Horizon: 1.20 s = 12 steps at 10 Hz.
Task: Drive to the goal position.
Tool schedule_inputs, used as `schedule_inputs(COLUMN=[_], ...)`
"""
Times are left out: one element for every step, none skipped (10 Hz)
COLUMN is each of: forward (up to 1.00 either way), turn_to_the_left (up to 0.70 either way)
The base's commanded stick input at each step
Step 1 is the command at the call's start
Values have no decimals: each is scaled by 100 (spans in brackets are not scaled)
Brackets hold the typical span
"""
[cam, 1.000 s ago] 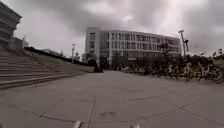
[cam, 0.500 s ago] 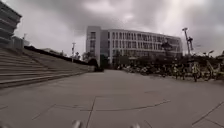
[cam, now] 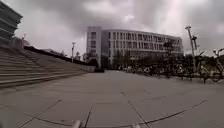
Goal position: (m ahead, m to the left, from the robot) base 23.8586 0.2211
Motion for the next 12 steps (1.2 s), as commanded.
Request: schedule_inputs(forward=[85,85,85,85,85,85,85,85,85,85,85,85], turn_to_the_left=[0,0,0,0,0,0,0,0,0,0,0,0])
